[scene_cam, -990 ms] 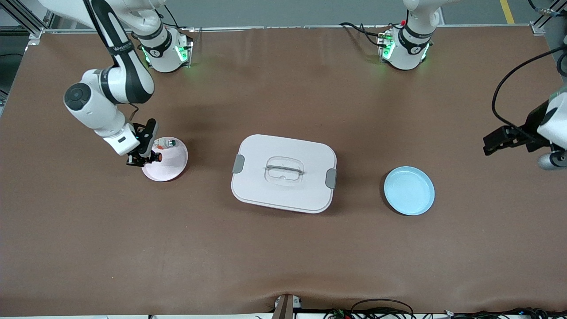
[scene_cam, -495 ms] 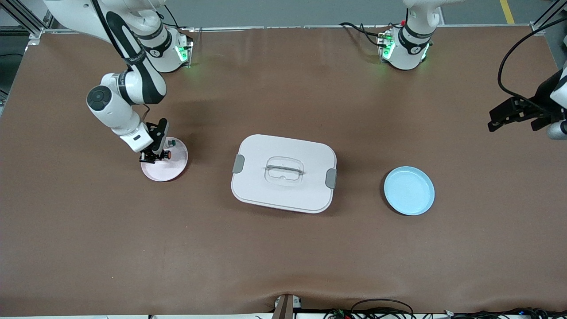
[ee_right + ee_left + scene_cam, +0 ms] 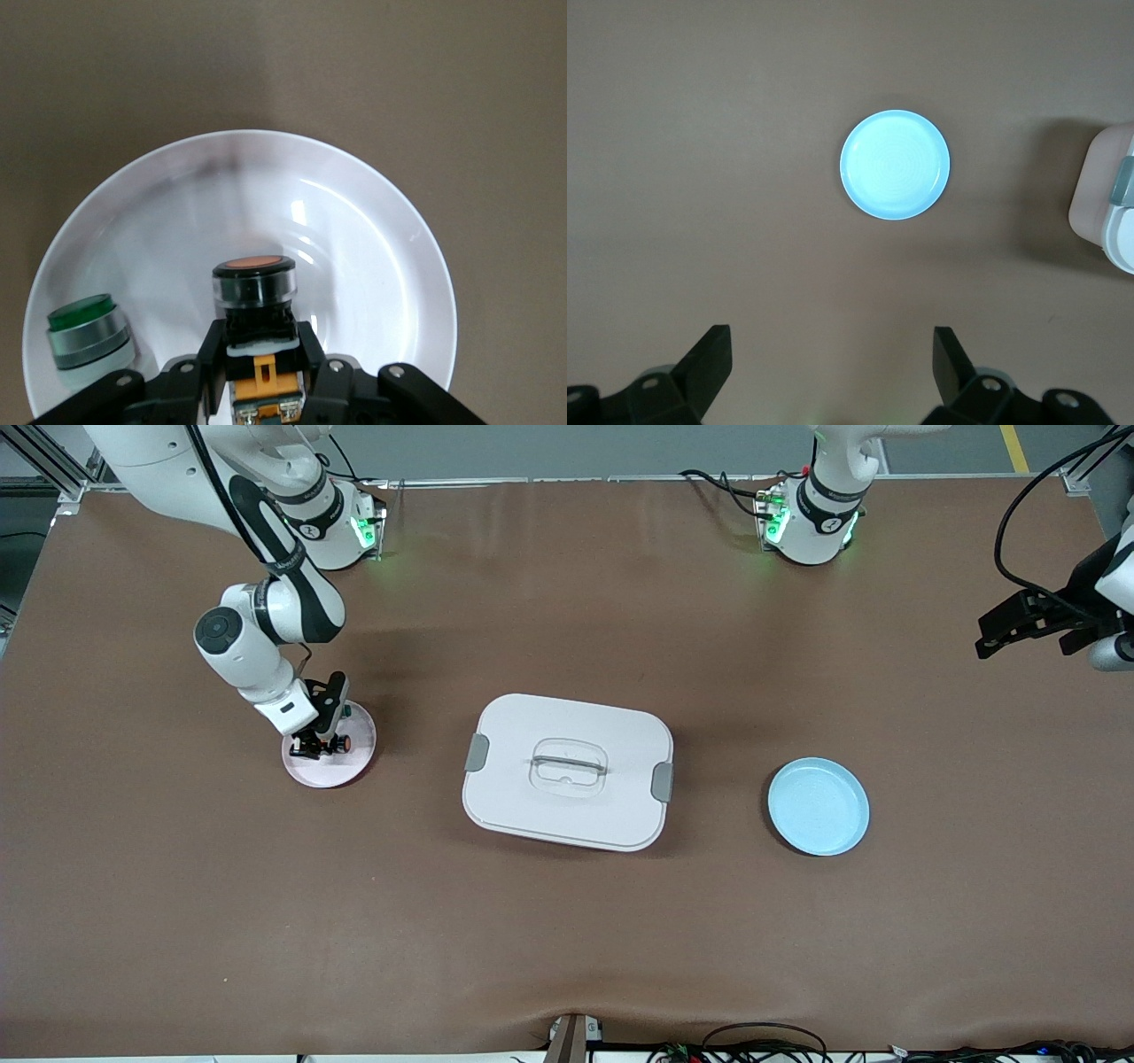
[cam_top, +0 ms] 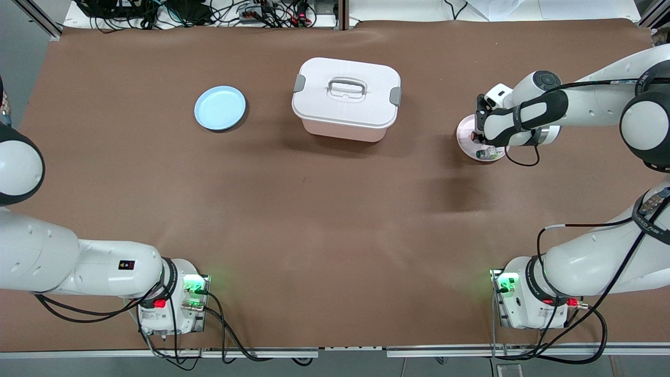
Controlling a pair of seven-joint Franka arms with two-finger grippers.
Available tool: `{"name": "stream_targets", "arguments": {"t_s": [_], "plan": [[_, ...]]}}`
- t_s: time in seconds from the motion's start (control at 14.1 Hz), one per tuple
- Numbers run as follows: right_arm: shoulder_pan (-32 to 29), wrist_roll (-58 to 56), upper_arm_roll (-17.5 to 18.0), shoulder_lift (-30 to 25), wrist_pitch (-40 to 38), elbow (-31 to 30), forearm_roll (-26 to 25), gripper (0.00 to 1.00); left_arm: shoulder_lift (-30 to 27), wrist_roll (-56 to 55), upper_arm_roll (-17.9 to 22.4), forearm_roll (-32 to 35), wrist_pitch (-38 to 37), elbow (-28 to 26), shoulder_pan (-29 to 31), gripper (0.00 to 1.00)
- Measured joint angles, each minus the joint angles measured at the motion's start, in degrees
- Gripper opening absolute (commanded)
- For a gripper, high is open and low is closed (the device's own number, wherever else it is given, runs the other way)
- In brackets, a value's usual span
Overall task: Transfer orange switch to right arm and place
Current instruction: 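Lower the switch onto the white plate with the right gripper, then open the right gripper and raise it away from the plate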
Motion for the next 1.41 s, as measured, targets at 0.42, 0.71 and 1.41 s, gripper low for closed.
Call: {"name": "stream_targets", "arguments": {"t_s": [0.42, 0.71, 1.41], "plan": [[1.2, 6.7, 0.4, -0.2, -5.4, 4.1, 0.0, 1.0, -0.4, 0.0, -0.1, 0.0, 0.3, 0.1, -1.0, 1.0], [1.2, 15.2, 0.2, -2.2, -24.8, 12.6, 0.0, 1.0, -0.5, -0.1, -0.2, 0.0, 0.3, 0.0, -1.0, 1.0], [1.0, 52.6, -0.7, -7.8, -59.8, 34.9, -1.2, 1.0, -0.5, -0.1, -0.2, 0.0, 0.3, -0.3, -1.0, 1.0]]}}
